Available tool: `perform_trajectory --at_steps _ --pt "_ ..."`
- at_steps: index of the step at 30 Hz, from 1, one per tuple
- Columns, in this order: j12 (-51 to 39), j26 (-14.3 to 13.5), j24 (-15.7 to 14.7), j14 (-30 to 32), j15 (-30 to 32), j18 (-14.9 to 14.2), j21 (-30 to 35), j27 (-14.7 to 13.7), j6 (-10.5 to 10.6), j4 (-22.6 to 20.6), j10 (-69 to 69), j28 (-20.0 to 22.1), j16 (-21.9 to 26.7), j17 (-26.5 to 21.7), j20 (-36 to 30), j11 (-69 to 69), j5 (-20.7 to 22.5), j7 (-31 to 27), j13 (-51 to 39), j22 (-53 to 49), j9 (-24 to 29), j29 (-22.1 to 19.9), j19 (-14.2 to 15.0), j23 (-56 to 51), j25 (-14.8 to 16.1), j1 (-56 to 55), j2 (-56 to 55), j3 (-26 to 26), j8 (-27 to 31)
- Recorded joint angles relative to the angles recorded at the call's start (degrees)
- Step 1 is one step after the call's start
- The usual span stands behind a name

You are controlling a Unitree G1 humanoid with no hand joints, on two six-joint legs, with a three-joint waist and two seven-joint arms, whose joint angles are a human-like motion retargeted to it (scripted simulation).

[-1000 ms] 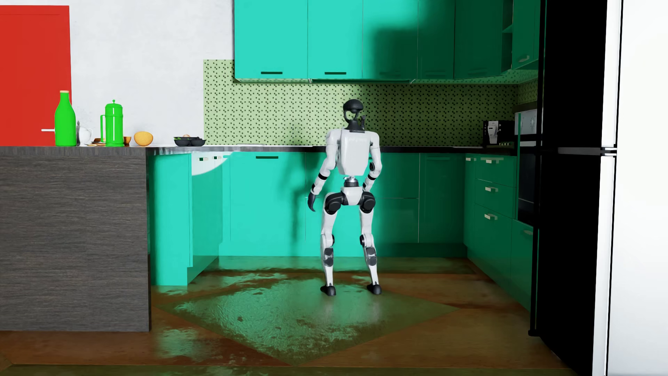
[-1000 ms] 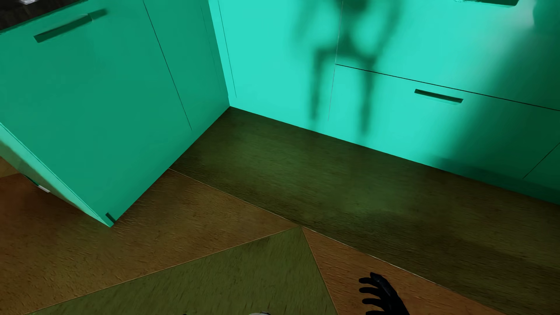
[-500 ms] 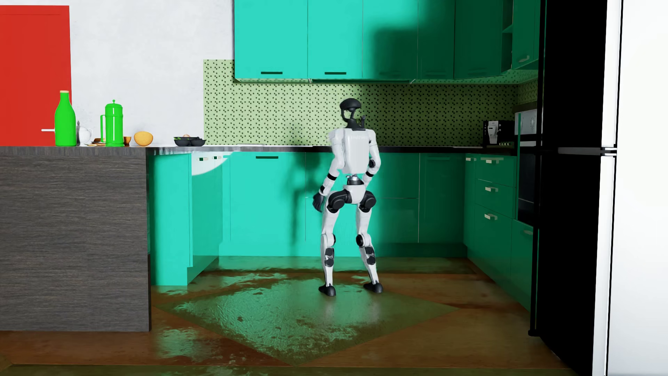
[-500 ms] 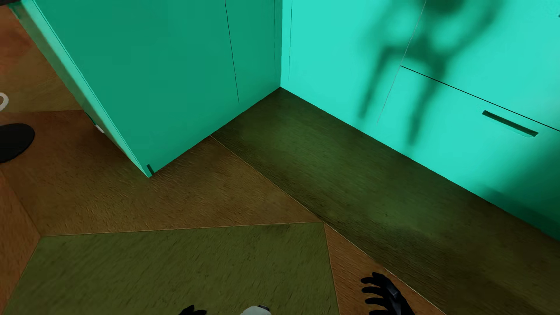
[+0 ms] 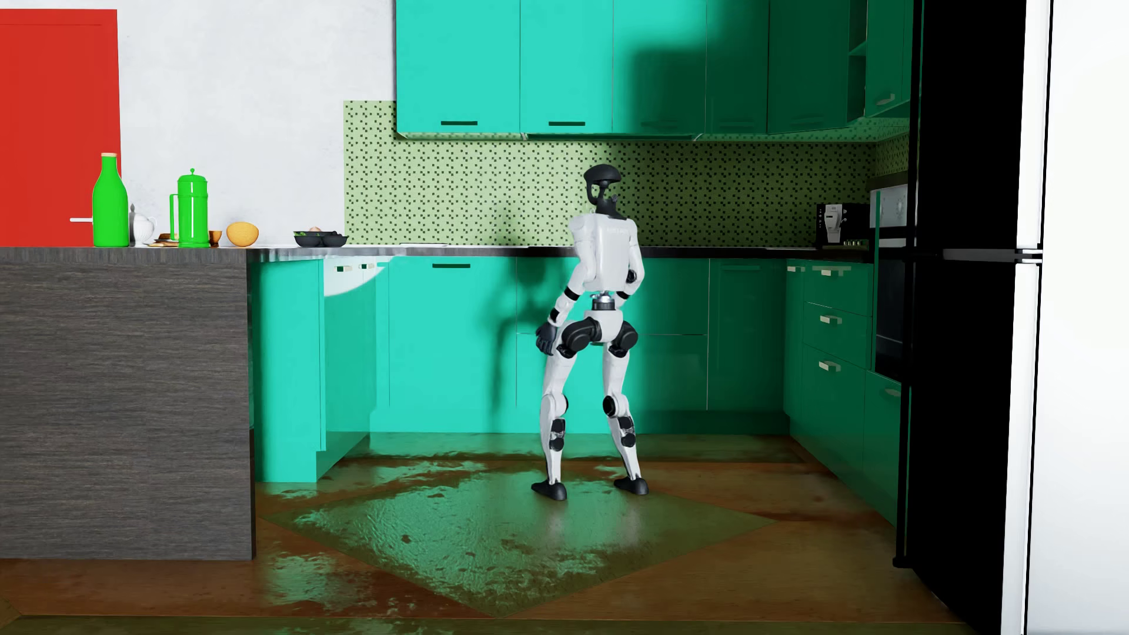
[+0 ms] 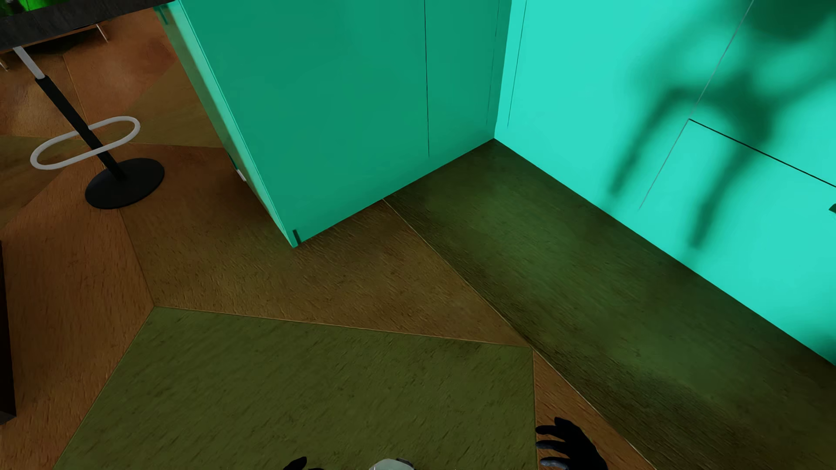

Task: Face left

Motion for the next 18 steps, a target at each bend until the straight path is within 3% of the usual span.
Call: perform_trajectory --at_steps 1,2,3,5,7,10,12,13,14,15,16,17,18 --pt "0.49 -0.72 0.22 -0.49 -0.11 0.69 0.65 1.10 -0.15 0.04 0.38 0.22 0.34 0.09 0.23 0.13 0.02 -0.09 -0.39 -0.60 0.08 0.04 -0.10 -0.58 0.20 -0.19 0.06 0.22 -0.25" --pt "0.38 -1.20 0.56 -1.22 -0.09 -0.91 0.19 1.47 -0.12 0.34 0.85 0.18 0.53 -1.32 0.54 0.00 0.27 -0.36 -0.37 -0.67 -0.76 0.42 -0.22 -0.43 0.34 -1.34 -0.46 0.54 -0.68" --pt "0.60 -1.34 1.38 -2.00 -0.35 1.18 -1.15 1.43 -0.08 0.49 1.50 0.54 0.35 -0.95 -0.66 0.15 0.01 0.04 -0.97 -1.04 -0.50 0.50 -0.22 0.27 -0.08 -1.48 0.01 0.68 -1.24" --pt "0.81 -1.65 2.23 -1.72 -1.07 0.01 -0.66 0.56 -0.50 0.58 1.60 1.35 0.99 0.28 -0.83 1.22 -0.48 0.48 -2.31 -0.36 -0.59 -0.10 -0.25 0.52 -1.51 -1.67 -0.25 0.48 -1.57" --pt "2.22 -2.47 0.76 2.00 -1.76 -0.22 1.80 -1.18 -1.32 -0.20 -0.99 2.82 1.18 2.41 -0.91 0.98 0.40 -1.00 -1.18 0.06 -0.77 -1.15 -0.18 -0.03 -3.05 -1.25 0.02 -1.24 0.28" --pt "2.95 -4.30 -2.07 -1.67 -0.57 0.25 -0.68 0.17 -1.01 -0.76 -2.46 4.37 0.74 -2.10 -1.03 -1.40 -0.22 -0.73 0.14 -1.12 -0.28 0.06 -0.20 1.27 -1.88 -0.92 0.97 1.78 -0.03" --pt "2.19 -3.00 -1.15 -11.20 -0.24 8.81 -1.97 1.35 0.88 1.32 3.13 2.42 2.48 -3.13 0.16 -2.33 -0.28 2.39 -3.01 0.16 0.17 1.19 -0.17 1.97 -0.91 -2.52 2.44 0.65 -1.61" --pt "1.48 -1.80 0.89 -14.02 -1.81 9.45 -2.55 0.93 1.92 2.31 7.17 1.83 2.17 -2.89 0.82 0.25 -0.81 3.59 -3.42 -0.41 0.14 1.21 0.17 2.03 -0.91 -3.59 2.09 -0.78 -2.16" --pt "0.70 -1.08 3.36 -12.08 -3.78 -2.83 -2.03 1.06 2.48 3.14 8.98 1.45 2.81 -1.53 -0.19 3.57 -1.26 3.39 -3.04 -0.08 -0.15 0.58 0.50 0.81 -1.36 -4.40 1.17 -2.51 -2.26" --pt "0.46 -0.95 4.53 -4.02 -4.69 -0.32 -0.34 0.80 2.65 2.88 7.35 1.05 2.25 -0.43 -0.58 5.00 -0.97 2.74 -1.63 0.33 -1.34 -0.52 0.64 -0.09 -2.07 -4.86 0.28 -3.33 -2.16" --pt "0.52 -0.92 4.47 1.11 -4.77 -0.27 0.59 0.51 1.80 1.43 4.94 1.04 1.02 1.18 -1.38 7.33 -0.93 1.40 0.44 -0.82 -1.54 -1.80 0.58 -1.42 -2.94 -4.53 -0.68 -3.82 -0.95" --pt "2.55 -2.13 3.06 2.24 -4.85 -0.23 2.07 0.98 0.38 -0.18 3.20 2.11 -0.94 0.68 -0.05 7.54 0.46 -0.11 0.73 -2.81 -1.70 -2.66 -0.69 -0.98 -3.64 -4.90 -1.31 -3.76 2.56" --pt "3.37 -5.61 -0.01 -4.02 -5.47 -0.04 0.46 1.99 -0.53 -0.61 4.68 4.11 0.11 -0.87 -0.64 3.54 0.17 0.34 -0.81 -1.96 -1.39 -2.58 1.37 2.24 -3.81 -5.34 0.66 -1.46 3.10"
